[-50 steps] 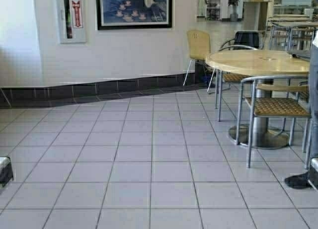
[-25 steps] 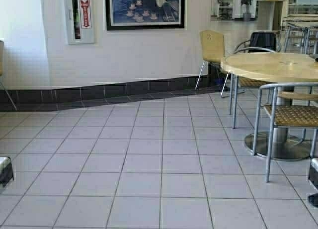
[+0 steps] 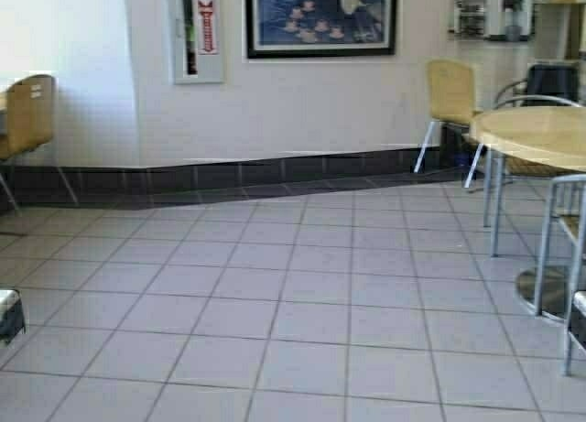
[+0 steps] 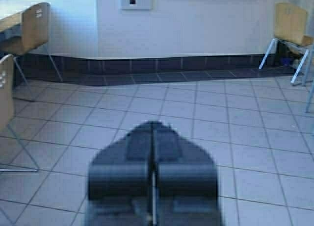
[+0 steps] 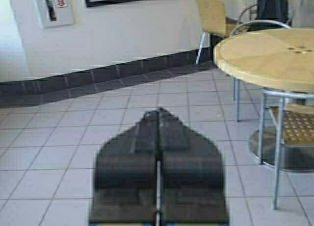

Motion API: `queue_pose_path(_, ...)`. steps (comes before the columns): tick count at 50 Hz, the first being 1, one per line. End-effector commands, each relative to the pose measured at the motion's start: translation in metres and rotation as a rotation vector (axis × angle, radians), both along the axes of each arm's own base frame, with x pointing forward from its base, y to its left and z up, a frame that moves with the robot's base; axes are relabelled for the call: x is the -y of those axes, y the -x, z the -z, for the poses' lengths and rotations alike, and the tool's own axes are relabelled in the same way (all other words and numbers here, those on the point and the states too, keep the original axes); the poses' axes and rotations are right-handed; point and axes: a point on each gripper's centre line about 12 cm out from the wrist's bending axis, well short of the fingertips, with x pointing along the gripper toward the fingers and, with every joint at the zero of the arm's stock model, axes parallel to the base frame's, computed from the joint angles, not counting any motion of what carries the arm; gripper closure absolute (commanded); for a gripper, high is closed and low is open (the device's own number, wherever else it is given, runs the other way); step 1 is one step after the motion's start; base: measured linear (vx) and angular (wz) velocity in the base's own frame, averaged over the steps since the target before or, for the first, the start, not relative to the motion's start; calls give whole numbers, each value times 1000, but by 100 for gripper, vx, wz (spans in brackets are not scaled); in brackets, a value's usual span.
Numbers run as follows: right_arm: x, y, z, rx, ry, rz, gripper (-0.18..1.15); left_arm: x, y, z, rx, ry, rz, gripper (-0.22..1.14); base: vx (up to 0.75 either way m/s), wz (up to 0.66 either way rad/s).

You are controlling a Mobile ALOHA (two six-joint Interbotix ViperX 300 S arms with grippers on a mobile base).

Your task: Push the chairs under the table

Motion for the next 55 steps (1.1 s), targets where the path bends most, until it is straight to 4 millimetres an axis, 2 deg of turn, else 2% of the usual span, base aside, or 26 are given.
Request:
queue_pose_path(1, 0, -2, -5, 9, 0, 2, 93, 0, -1, -6, 18, 4, 0, 88, 27, 30)
queue_pose_path(12, 0, -2, -10, 21, 0, 2, 93, 0, 1, -9, 31, 33, 3, 88, 25, 39)
queue_pose_path(35, 0, 0, -1, -9, 0, 2, 93, 0, 1, -1, 10, 47, 3, 88, 21, 61)
queue_pose_path(55, 0, -1, 0, -18, -14, 2, 93, 0, 0, -5, 20, 46, 4, 88, 16, 60)
